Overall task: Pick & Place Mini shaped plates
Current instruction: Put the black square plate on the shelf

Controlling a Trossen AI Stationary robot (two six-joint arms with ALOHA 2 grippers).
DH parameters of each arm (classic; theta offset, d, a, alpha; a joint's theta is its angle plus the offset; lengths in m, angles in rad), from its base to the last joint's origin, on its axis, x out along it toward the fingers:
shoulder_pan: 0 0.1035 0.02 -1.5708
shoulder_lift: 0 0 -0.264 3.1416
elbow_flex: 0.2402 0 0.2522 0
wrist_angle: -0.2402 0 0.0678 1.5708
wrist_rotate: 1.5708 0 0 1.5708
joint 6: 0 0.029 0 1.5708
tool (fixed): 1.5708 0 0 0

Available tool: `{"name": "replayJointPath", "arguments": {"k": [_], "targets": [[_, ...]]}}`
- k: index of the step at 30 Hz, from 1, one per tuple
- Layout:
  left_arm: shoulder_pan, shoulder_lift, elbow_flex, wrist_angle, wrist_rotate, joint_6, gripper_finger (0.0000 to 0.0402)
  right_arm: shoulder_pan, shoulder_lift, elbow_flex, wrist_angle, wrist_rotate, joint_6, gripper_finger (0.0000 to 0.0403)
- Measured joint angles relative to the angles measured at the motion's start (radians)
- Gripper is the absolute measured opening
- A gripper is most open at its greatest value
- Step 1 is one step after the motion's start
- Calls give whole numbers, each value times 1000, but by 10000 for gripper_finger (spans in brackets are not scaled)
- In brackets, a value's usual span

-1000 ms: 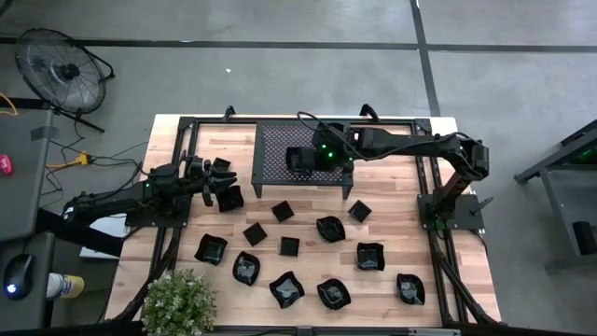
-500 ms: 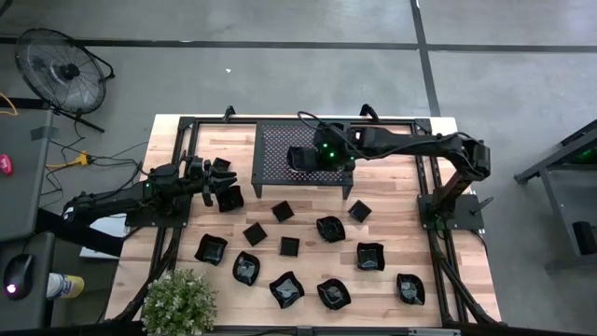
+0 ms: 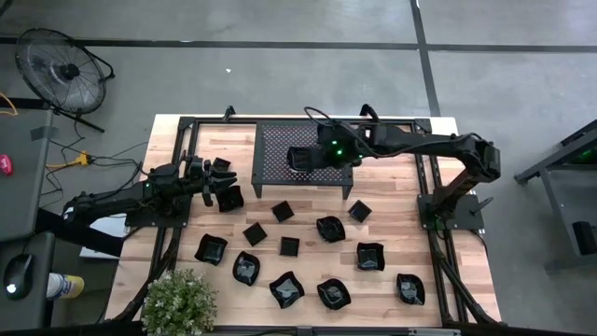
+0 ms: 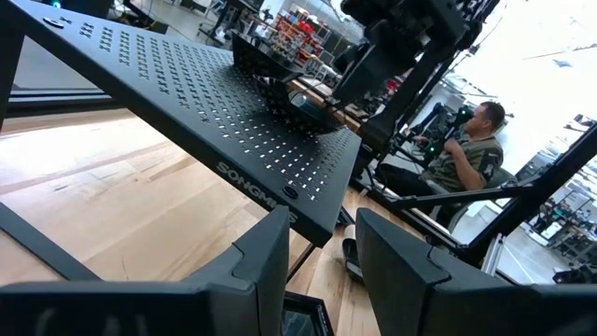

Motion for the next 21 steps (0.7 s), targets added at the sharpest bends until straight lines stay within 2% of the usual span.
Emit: {"name": "replayJointPath", "arguments": {"k": [7, 16, 21], "targets": [[0, 0, 0, 0, 0, 0, 124, 59, -80, 0, -214, 9, -28, 120], [0, 0, 0, 0, 0, 0, 124, 142, -165, 0, -566, 106, 66, 119], [0, 0, 0, 0, 0, 0, 124, 161, -177, 0, -736, 108, 70, 119]]}}
